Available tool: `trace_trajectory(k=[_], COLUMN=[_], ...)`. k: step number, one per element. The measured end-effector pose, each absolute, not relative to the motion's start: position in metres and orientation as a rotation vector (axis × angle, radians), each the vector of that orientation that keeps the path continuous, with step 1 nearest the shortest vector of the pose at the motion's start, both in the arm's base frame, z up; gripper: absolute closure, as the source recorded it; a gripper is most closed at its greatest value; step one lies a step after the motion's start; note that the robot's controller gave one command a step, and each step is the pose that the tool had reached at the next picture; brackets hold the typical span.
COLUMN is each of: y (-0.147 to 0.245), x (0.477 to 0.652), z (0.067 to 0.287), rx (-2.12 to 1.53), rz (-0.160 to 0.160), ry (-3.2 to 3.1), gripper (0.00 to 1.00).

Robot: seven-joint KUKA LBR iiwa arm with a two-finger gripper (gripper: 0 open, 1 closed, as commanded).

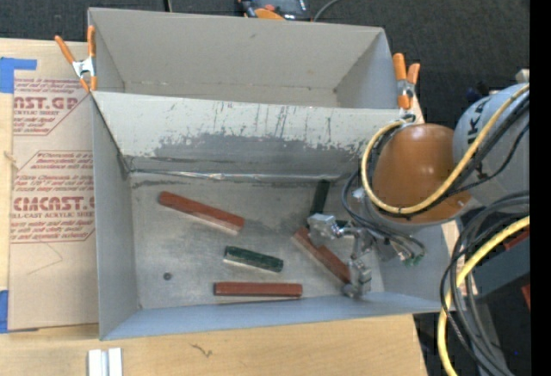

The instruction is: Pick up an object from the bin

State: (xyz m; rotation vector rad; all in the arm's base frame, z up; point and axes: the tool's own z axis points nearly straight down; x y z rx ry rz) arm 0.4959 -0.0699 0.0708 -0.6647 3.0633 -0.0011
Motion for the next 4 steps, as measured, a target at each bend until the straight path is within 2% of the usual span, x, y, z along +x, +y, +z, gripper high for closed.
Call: trace_trajectory(k=[1,2,3,4], y=[-0.108,-0.102,-0.101,-0.094], x=[0.499,0.484,0.479,0.505], z=[0.07,0.072,0.07,0.234], rx=[-0.493,-0.272,-0.273,-0.339], rz=[0.001,-0.005,0.002,-0.004], ry=[3.099,3.111,3.127,3.113], gripper=[0.0,0.0,1.0,1.0])
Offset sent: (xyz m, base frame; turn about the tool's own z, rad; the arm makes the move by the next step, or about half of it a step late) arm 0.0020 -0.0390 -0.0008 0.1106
